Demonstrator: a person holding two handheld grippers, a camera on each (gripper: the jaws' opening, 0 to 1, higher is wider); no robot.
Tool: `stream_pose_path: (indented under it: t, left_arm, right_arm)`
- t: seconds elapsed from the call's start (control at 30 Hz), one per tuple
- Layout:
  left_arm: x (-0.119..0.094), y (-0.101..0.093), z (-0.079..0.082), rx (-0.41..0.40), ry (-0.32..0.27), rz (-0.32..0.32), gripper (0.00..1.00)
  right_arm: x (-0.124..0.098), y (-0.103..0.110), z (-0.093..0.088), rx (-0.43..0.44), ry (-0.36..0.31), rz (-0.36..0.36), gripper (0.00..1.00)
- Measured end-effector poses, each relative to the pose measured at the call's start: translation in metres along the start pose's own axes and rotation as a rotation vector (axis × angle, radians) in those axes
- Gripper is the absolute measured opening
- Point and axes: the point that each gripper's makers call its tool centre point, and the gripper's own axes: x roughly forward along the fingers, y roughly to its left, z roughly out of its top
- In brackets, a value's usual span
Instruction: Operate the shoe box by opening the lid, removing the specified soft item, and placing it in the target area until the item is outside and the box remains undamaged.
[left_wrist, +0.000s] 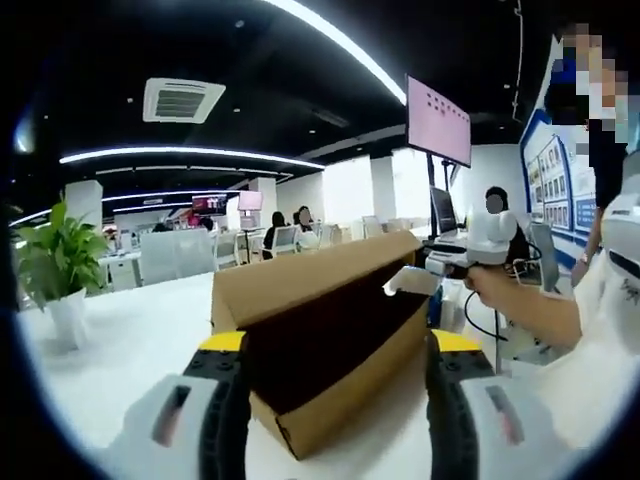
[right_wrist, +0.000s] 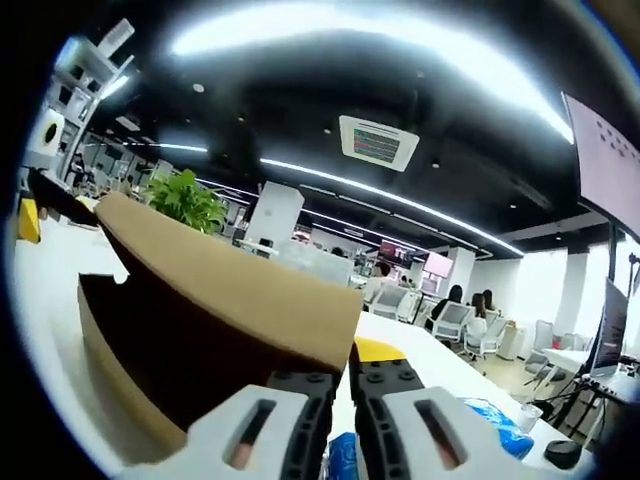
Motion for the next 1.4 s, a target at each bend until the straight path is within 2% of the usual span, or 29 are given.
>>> stream_pose_path:
  t: [0.07,0.13,0.23,0.33,0.53,0.73,0.87,1.13,1.2,1.3,1.4]
  left_arm:
    - [-0.002,0.001,-0.002,0.003,0.020,0.005,0.70]
    - [-0.006,0.006,-0.007,0.006,0.065,0.031,0.72]
    - [-0.012,0.011,-0.003,0.002,0.057,0.056,0.73]
    - [-0.014,0.010,0.006,-0.024,0.015,0.045,0.73]
    - [-0.007,0.010,0.001,0.011,0.008,0.053,0.69]
    - [-0.005,0.011,0.002,0.003,-0.009,0.054,0.72]
    - [-0.005,0.014,0.003,-0.034,-0.018,0.058,0.71]
    - [-0.005,0.018,0.001,-0.075,-0.027,0.070,0.66]
    - [-0.007,0.025,0.003,-0.149,-0.049,0.093,0.60]
    - [-0.007,0.031,0.005,-0.203,-0.071,0.092,0.60]
    - [-0.005,0.035,0.008,-0.179,-0.067,0.103,0.55]
  right_arm:
    - [0.000,0.000,0.000,0.009,-0.001,0.001,0.02]
    - [0.000,0.001,-0.001,0.008,0.011,0.005,0.02]
    - [0.000,0.001,-0.002,0.012,0.014,0.009,0.02]
    - [-0.001,0.001,-0.002,0.002,0.015,0.006,0.02]
    - [-0.002,0.001,-0.003,0.006,0.018,0.015,0.02]
    - [-0.003,0.002,-0.005,0.018,0.013,0.034,0.03]
    - [-0.002,0.005,-0.004,0.043,-0.001,0.090,0.04]
    - [-0.007,0.007,-0.006,0.006,-0.011,0.111,0.05]
    - [-0.006,0.007,-0.007,0.019,-0.021,0.107,0.05]
    - [-0.005,0.009,-0.009,0.017,-0.015,0.111,0.05]
    - [-0.007,0.012,-0.010,-0.008,-0.026,0.116,0.05]
